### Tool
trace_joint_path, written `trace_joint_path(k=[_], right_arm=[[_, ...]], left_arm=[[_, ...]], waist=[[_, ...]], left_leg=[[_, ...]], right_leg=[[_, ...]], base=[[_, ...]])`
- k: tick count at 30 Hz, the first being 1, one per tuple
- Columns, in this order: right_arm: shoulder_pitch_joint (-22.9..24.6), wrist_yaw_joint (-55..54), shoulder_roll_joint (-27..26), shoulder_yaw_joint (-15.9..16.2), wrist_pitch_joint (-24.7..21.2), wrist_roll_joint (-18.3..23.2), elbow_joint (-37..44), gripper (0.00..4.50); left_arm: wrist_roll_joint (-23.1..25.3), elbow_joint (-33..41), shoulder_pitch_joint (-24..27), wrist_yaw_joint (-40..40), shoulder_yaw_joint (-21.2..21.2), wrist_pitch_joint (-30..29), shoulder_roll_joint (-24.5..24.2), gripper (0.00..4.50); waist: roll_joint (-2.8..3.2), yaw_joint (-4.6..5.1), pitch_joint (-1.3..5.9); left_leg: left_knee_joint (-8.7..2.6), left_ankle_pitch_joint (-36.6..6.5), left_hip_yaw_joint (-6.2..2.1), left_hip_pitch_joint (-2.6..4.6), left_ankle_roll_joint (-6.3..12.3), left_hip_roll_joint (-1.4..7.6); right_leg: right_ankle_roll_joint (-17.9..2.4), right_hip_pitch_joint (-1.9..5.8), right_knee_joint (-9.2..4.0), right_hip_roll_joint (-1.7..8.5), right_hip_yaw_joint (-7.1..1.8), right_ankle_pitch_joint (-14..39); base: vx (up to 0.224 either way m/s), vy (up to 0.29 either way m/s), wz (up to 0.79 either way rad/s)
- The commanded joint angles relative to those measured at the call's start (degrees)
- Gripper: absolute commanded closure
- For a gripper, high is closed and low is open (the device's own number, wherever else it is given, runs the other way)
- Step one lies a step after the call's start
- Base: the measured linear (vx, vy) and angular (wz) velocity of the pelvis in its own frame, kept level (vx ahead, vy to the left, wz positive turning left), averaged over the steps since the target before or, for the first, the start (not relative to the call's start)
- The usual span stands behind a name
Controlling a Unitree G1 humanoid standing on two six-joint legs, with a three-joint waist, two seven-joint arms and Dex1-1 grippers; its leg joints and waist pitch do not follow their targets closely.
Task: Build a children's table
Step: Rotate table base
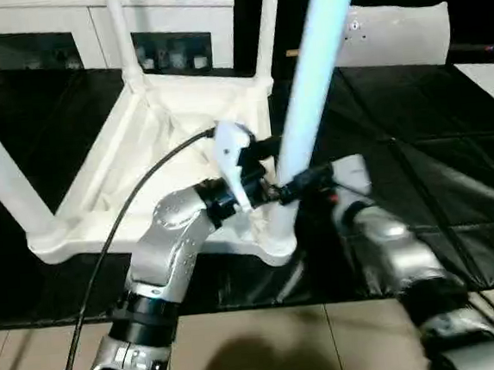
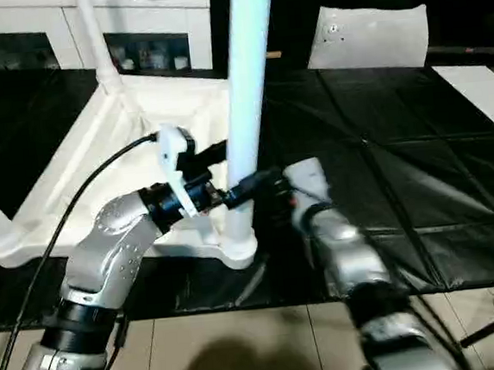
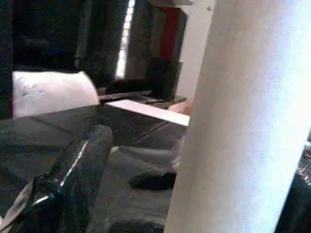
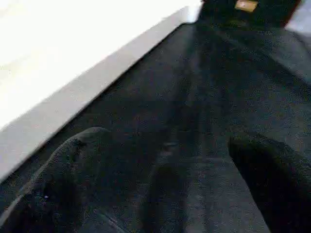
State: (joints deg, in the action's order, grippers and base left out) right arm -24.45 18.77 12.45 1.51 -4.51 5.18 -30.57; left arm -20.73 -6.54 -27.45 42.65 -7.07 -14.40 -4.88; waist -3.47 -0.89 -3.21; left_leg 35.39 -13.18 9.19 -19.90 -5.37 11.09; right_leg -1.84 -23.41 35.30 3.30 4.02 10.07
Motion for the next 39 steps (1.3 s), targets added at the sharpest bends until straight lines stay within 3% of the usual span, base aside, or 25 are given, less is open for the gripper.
trace_joint_path(k=[1, 3, 6, 9, 12, 17, 21, 22, 27, 33, 39], right_arm=[[2.3, 2.3, 1.2, -1.2, -2.1, 2.2, 6.2, 0.00], [5.5, 3.2, 2.7, -1.6, -3.8, 2.9, 12.5, 0.00], [7.7, 4.9, 3.7, -2.0, -5.8, 4.7, 17.1, 0.00], [11.7, 9.3, 6.7, -1.6, -10.5, 8.0, 25.4, 0.00], [14.7, 13.6, 9.8, -0.9, -13.3, 10.0, 31.7, 0.00], [18.4, 18.1, 13.5, 0.0, -16.5, 12.2, 38.9, 0.00], [19.5, 18.8, 14.5, 0.3, -17.7, 12.6, 40.8, 0.00], [20.5, 20.1, 15.3, 1.2, -18.5, 13.0, 42.3, 0.00], [22.1, 25.0, 17.8, 3.7, -21.9, 15.5, 46.7, 0.00], [22.0, 27.0, 19.1, 4.3, -23.8, 16.4, 48.2, 0.00], [22.0, 29.2, 21.0, 5.2, -25.1, 17.2, 49.3, 0.00]], left_arm=[[1.0, 0.6, 1.3, -2.8, 1.4, 1.6, -0.2, 0.12], [3.1, 1.0, 3.2, 0.8, -0.5, 3.3, -3.5, 0.12], [6.2, -0.1, 4.0, -0.1, -1.0, 4.8, -5.5, 0.12], [7.6, -1.6, 4.9, 6.2, -2.8, 5.5, -11.0, 0.12], [7.8, -3.0, 5.2, 10.2, -3.6, 6.3, -14.5, 0.12], [10.8, -8.8, 3.8, 15.2, -4.9, 10.9, -19.6, 0.27], [11.5, -11.0, 2.6, 16.2, -5.1, 11.6, -20.7, 0.57], [12.5, -13.0, 1.3, 18.5, -6.2, 12.1, -22.4, 0.69], [15.4, -19.8, -3.9, 26.3, -9.8, 13.5, -25.6, 1.09], [17.1, -23.9, -6.7, 29.7, -11.6, 15.0, -25.3, 1.63], [20.3, -32.9, -12.7, 31.9, -14.3, 19.0, -23.0, 2.13]], waist=[[0.17, -0.54, 3.50], [0.20, -0.53, 3.49], [0.41, -0.38, 3.38], [0.30, -0.40, 3.08], [0.54, -0.54, 3.05], [0.63, -0.75, 3.24], [0.88, -1.13, 3.34], [0.53, -1.10, 3.34], [0.47, -1.70, 3.34], [0.21, -1.94, 3.32], [0.23, -2.60, 3.45]], left_leg=[[-4.39, -5.7, 0.03, -0.68, 3.38, 1.86], [-4.52, -6.3, -0.05, -0.64, 3.41, 1.80], [-4.65, -7.5, -0.12, -0.50, 2.92, 1.82], [-5.02, -9.9, -0.39, -0.50, 2.93, 1.71], [-5.06, -10.2, -0.47, -0.39, 2.66, 1.88], [-5.10, -8.8, -0.52, -0.41, 2.77, 1.95], [-5.07, -7.1, -0.44, -0.14, 2.29, 2.23], [-5.04, -7.2, -0.36, -0.12, 2.34, 2.25], [-5.07, -6.1, -0.46, -0.16, 2.45, 2.17], [-4.97, -5.8, -0.36, -0.27, 2.03, 2.15], [-4.85, -5.1, -0.35, -0.18, 2.13, 2.07]], right_leg=[[-9.4, 4.00, -4.26, 4.15, -3.20, 11.1], [-8.2, 3.78, -4.53, 4.02, -3.10, 13.8], [-7.2, 3.41, -4.86, 3.99, -3.05, 16.9], [-4.6, 3.32, -5.30, 3.91, -3.16, 21.6], [-4.2, 3.05, -5.51, 3.98, -3.18, 22.4], [-5.0, 3.03, -5.22, 4.16, -3.19, 19.9], [-7.7, 3.02, -4.63, 4.27, -3.25, 14.8], [-8.1, 3.01, -4.60, 4.27, -3.24, 14.5], [-7.5, 3.34, -4.46, 4.63, -3.35, 14.6], [-7.7, 3.42, -4.51, 4.87, -3.43, 15.4], [-7.3, 3.51, -4.65, 4.84, -3.37, 15.3]], base=[[0.000, 0.000, 0.00], [0.000, 0.000, 0.00], [0.000, 0.000, 0.00], [0.000, 0.000, 0.00], [0.000, 0.000, 0.00], [0.000, 0.000, 0.00], [0.000, 0.000, 0.00], [0.000, 0.000, 0.00], [0.000, 0.000, 0.00], [0.000, 0.000, 0.00], [0.000, 0.000, 0.00]])
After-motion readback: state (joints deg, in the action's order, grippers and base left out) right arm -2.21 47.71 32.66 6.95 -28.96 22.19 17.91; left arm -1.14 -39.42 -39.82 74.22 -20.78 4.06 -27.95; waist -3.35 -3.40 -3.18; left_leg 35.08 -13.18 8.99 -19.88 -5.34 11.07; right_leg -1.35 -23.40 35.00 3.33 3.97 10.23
